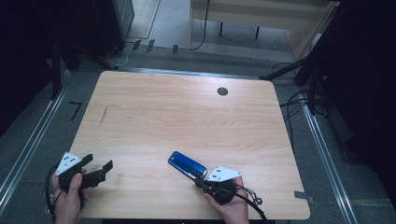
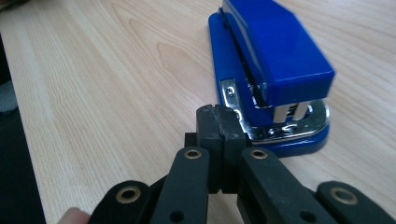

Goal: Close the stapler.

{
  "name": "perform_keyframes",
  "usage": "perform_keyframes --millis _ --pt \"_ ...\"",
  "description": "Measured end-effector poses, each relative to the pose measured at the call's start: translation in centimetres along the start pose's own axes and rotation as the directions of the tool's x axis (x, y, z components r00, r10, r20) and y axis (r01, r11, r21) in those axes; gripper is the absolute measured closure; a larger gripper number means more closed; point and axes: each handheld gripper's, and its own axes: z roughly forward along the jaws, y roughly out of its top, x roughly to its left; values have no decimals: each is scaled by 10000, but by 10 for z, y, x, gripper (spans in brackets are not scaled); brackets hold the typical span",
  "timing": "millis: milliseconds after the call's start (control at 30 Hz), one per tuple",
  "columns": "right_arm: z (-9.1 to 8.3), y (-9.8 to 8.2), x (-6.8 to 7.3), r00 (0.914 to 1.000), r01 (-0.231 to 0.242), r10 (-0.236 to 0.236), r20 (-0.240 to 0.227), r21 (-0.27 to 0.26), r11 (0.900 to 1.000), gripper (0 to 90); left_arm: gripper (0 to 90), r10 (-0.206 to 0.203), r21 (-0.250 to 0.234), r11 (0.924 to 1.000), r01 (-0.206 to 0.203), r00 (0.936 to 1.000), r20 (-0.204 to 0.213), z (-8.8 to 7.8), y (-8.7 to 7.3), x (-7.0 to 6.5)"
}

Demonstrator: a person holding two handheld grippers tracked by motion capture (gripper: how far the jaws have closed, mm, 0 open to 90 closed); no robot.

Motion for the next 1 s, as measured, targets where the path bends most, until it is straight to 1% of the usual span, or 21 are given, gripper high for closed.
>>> perform_keyframes --millis 100,167,300,667,800,1000 --pt "3 -1 1 10000 38 -38 -27 167 9999 900 155 35 111 9999 -35 10000 -22 4 -1 1" --pt "5 -2 0 9999 80 -82 59 275 9996 900 155 169 184 9997 -168 9998 -55 6 -1 2" --pt "7 -3 0 9998 168 -174 133 438 9989 900 155 134 221 9997 -132 9999 -108 8 -2 3" --pt "8 -2 -1 9996 178 -187 199 442 9989 900 155 239 395 9990 -231 9995 -195 11 -2 1" --pt "8 -2 -3 9995 177 -189 261 449 9988 900 155 318 444 9985 -310 9993 -172 11 -2 1" --pt "7 -2 -6 9993 114 -129 343 429 9990 900 155 332 468 9984 -325 9993 -154 12 -2 1"
